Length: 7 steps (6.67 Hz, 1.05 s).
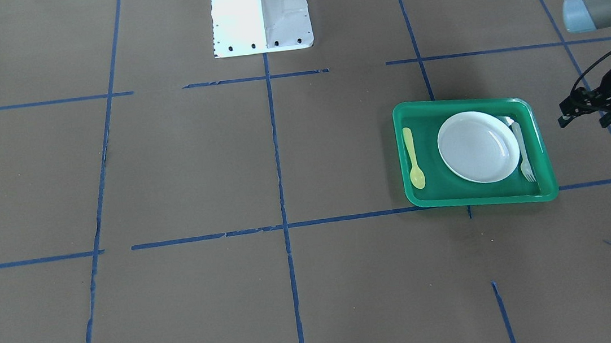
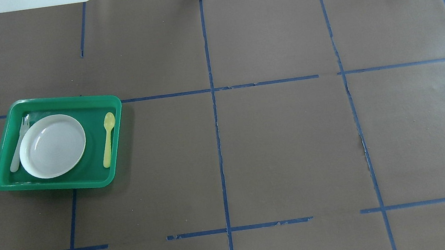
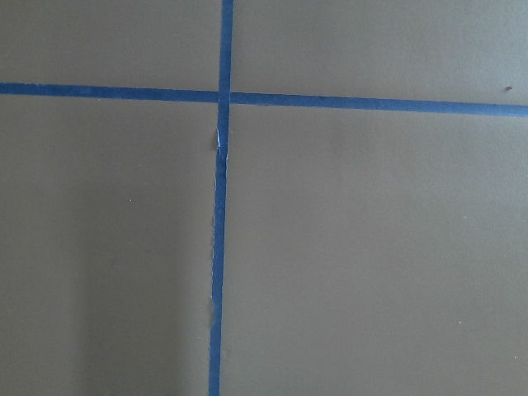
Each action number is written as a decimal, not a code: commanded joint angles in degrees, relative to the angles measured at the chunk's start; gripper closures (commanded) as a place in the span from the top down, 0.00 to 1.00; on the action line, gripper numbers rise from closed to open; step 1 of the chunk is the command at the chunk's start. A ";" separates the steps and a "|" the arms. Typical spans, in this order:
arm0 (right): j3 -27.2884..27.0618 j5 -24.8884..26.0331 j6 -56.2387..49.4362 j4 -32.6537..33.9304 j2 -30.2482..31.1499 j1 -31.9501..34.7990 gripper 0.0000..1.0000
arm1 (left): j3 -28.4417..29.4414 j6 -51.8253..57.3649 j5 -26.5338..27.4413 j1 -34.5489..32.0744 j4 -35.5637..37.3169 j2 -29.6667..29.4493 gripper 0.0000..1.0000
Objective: Place fork
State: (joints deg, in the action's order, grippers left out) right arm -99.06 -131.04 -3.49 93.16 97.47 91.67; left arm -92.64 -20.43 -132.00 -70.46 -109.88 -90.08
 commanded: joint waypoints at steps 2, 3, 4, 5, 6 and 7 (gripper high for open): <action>0.00 0.00 -0.02 0.00 0.00 0.00 1.00 | -1.23 29.07 -0.37 -17.73 22.91 0.26 1.00; 0.00 0.00 -0.02 0.00 0.00 0.00 1.00 | -1.23 29.65 -0.63 -20.66 24.00 1.04 1.00; 0.00 0.00 -0.02 0.00 0.00 0.00 1.00 | -1.58 29.74 -0.72 -20.60 23.84 0.87 1.00; 0.00 0.00 -0.02 0.00 0.00 0.00 1.00 | -1.32 29.75 -2.28 -20.60 23.58 0.96 1.00; 0.00 0.00 -0.02 0.00 0.00 0.00 1.00 | -2.28 29.14 -3.17 -20.60 22.97 0.52 1.00; 0.00 0.00 -0.02 0.00 0.00 0.00 1.00 | -2.37 29.13 -3.27 -20.60 22.96 0.34 1.00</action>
State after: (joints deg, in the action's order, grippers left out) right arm -99.05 -131.04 -3.51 93.16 97.47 91.67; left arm -94.66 8.86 -134.76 -91.01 -86.73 -89.48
